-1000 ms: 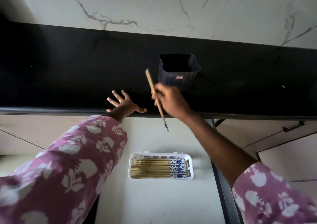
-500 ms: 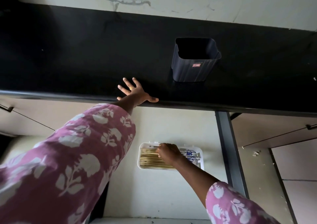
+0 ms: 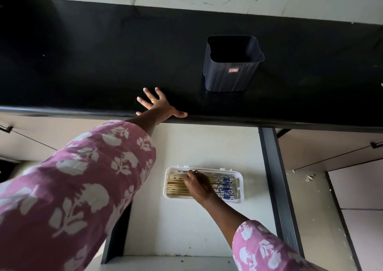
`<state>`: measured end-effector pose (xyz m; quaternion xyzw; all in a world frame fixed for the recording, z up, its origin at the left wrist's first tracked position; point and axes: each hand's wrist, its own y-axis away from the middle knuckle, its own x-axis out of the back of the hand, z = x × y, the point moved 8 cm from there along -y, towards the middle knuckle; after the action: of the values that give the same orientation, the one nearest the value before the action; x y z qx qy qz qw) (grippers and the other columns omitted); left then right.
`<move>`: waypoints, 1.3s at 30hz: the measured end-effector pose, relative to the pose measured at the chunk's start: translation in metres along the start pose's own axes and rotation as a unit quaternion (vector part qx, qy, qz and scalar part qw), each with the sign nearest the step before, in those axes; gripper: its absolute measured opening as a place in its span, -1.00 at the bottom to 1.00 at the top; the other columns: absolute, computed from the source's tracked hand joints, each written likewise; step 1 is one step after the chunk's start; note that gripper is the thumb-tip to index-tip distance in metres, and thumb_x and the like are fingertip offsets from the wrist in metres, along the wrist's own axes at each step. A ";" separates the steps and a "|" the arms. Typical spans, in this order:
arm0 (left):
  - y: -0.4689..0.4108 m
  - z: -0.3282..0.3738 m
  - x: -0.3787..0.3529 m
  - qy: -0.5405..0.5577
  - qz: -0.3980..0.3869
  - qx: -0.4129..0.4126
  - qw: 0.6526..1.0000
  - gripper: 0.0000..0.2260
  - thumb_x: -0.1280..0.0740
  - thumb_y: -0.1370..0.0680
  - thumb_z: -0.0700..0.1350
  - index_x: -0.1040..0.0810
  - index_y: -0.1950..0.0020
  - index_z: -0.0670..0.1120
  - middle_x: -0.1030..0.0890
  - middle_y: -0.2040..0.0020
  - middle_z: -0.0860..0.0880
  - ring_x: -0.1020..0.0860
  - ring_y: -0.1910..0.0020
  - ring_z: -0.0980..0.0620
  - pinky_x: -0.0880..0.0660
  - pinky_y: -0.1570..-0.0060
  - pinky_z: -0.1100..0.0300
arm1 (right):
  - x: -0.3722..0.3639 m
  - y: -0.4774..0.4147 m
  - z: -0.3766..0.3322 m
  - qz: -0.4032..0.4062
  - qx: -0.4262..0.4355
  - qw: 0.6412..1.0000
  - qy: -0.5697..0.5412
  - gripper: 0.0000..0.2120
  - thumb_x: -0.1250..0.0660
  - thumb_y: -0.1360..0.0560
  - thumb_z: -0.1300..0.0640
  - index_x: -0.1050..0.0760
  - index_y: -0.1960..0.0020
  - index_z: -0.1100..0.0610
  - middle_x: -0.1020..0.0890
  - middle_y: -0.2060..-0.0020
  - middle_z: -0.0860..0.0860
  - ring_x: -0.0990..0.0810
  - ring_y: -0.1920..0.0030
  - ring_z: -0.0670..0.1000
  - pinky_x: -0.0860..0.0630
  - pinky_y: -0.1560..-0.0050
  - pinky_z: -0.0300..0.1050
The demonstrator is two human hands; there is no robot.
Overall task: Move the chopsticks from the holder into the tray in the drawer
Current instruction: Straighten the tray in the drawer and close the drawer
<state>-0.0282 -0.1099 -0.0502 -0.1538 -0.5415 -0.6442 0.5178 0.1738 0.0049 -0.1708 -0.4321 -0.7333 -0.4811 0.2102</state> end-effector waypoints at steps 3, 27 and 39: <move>0.007 0.000 0.001 0.017 0.031 -0.021 0.999 0.16 -0.50 -0.24 0.25 0.24 -0.54 0.02 0.40 -0.50 -0.11 0.37 -0.46 -0.28 0.15 -0.31 -0.42 | 0.022 0.017 0.014 0.110 -0.013 0.993 -0.046 -0.67 -0.02 -0.62 0.13 -0.43 -0.22 0.26 -0.49 -0.21 0.24 -0.44 -0.25 0.20 -0.35 -0.24 0.01; 0.140 -0.145 -0.182 0.192 0.030 0.004 0.981 -0.57 -0.11 -0.43 -0.38 -0.51 -0.22 -0.11 -0.62 -0.03 -0.22 -0.53 -0.04 -0.22 -0.36 0.09 0.14 | 0.042 0.104 0.155 0.272 -0.310 0.893 -0.180 -0.81 -0.09 -0.52 0.33 -0.48 0.08 0.30 -0.58 0.06 0.33 -0.56 0.05 0.34 -0.40 0.17 -0.06; 0.135 -0.149 -0.184 0.203 0.008 -0.011 0.979 -0.66 -0.14 -0.48 -0.32 -0.51 -0.20 -0.12 -0.61 0.00 -0.22 -0.49 0.11 -0.12 -0.31 0.19 0.18 | 0.041 0.111 0.152 0.257 -0.317 0.892 -0.195 -0.76 -0.20 -0.55 0.26 -0.57 -0.06 0.37 -0.62 -0.05 0.33 -0.54 -0.10 0.31 -0.50 0.00 -0.01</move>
<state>0.2156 -0.1288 -0.1717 -0.0297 -0.4164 -0.6638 0.6205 0.2610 0.1755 -0.1507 -0.7339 -0.4315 -0.5237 0.0312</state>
